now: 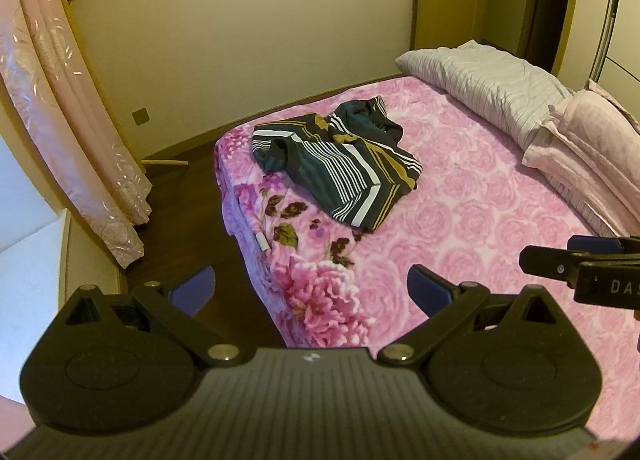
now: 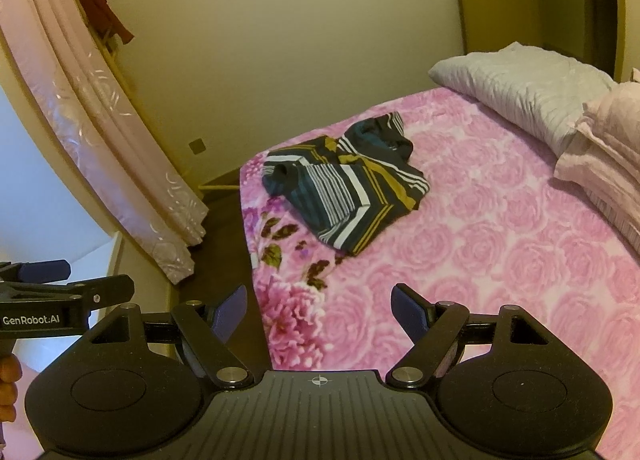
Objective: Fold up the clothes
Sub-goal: 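Move both grippers toward the crumpled striped sweater on the bed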
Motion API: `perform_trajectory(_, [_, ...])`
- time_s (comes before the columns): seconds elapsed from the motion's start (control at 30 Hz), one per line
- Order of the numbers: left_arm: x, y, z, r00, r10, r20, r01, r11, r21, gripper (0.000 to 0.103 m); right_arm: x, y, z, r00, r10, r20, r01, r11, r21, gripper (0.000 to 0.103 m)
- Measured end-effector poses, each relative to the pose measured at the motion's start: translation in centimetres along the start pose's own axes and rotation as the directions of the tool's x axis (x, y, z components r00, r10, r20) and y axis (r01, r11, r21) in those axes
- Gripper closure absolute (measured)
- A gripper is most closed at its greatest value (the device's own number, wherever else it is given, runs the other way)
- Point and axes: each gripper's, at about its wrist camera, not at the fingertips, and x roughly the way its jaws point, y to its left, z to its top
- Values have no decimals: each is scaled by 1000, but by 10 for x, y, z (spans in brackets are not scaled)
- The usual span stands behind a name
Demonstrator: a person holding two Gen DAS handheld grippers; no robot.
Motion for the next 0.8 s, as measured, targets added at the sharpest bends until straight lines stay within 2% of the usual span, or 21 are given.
perform_trajectory(0.2, [16, -3, 10, 1000, -17, -12, 17, 1000, 17, 2, 11, -8, 10, 1000, -20, -4, 20, 1000, 19, 27])
perform_trajectory(0.47, [58, -5, 40, 998, -55, -38, 57, 997, 59, 2, 42, -21, 33, 998, -58, -11, 58, 997, 52, 27])
perform_trajectory(0.8, [154, 17, 90, 985, -105, -135, 118, 989, 93, 2, 130, -39, 76, 994, -70, -83, 83, 984, 157, 27])
